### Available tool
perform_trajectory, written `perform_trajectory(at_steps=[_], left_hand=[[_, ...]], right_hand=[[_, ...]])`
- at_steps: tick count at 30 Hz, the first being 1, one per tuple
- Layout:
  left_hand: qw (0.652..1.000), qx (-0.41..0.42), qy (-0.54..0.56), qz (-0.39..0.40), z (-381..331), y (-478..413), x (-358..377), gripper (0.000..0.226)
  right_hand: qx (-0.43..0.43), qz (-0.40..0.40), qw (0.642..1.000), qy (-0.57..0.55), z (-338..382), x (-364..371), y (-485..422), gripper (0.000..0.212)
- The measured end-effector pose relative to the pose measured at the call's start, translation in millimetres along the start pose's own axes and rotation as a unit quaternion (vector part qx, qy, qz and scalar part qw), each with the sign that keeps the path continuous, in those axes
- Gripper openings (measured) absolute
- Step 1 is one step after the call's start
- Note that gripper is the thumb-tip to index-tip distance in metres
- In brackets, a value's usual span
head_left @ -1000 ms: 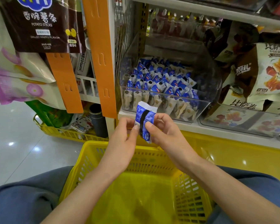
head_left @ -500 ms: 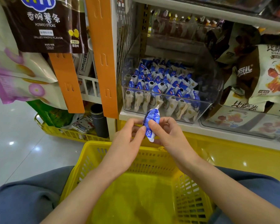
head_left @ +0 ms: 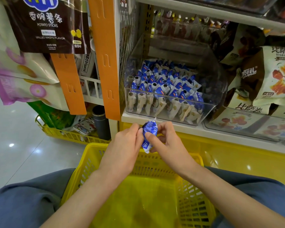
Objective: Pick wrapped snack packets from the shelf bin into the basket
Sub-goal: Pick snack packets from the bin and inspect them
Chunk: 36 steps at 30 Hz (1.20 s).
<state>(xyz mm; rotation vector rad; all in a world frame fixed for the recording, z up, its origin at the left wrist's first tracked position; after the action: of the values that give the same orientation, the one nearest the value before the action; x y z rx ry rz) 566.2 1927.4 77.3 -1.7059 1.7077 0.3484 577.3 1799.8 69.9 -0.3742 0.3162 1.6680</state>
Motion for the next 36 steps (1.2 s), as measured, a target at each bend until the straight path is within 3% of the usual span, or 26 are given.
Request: perform_trajectory(at_steps=[7,13,16,23,26,28,31,34,36], left_hand=[[0.999,0.007,0.034,-0.017,-9,1,-5,0.024],[0.999,0.051,-0.004,0.009,-9,0,-4,0.024],[0.998,0.053,0.028,-0.001,-5,-1,0,0.017],[0.992,-0.019,0.119,-0.046,5,-9,3,0.015],[0.992,-0.047,0.121,0.000,7,-7,11,0.032],[0.992,-0.054,0.114,0.019,8,-6,15,0.030],[0.991,-0.050,0.121,0.013,9,-5,14,0.018],[0.991,-0.055,0.118,-0.007,12,-6,10,0.020],[0.990,-0.062,0.122,-0.019,13,-8,5,0.023]], right_hand=[[-0.066,0.033,0.996,0.042,2,3,3,0.018],[0.004,0.032,0.998,-0.062,-2,8,7,0.017],[0.023,0.021,0.997,-0.069,-3,9,6,0.018],[0.009,0.001,0.999,-0.044,-4,7,4,0.016],[0.035,-0.030,0.997,-0.065,-8,3,-4,0.005],[0.050,-0.036,0.995,-0.080,-10,1,-8,0.008],[0.058,-0.033,0.994,-0.083,-12,3,-9,0.010],[0.036,-0.014,0.995,-0.092,-12,8,-6,0.005],[0.015,0.018,0.995,-0.092,-10,11,-3,0.014]])
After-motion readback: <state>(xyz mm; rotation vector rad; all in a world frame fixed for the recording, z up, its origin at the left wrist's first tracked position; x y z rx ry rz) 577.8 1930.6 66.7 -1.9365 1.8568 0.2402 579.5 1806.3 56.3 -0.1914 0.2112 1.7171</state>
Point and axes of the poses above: each hand's wrist, its own y-axis away from the middle knuckle, its own x-axis out of the palm, z = x × y, the point moved 3 cm from there along -y, towards the middle knuckle, and after that the axes turned 7 degrees about y, right-handed, at the moved point
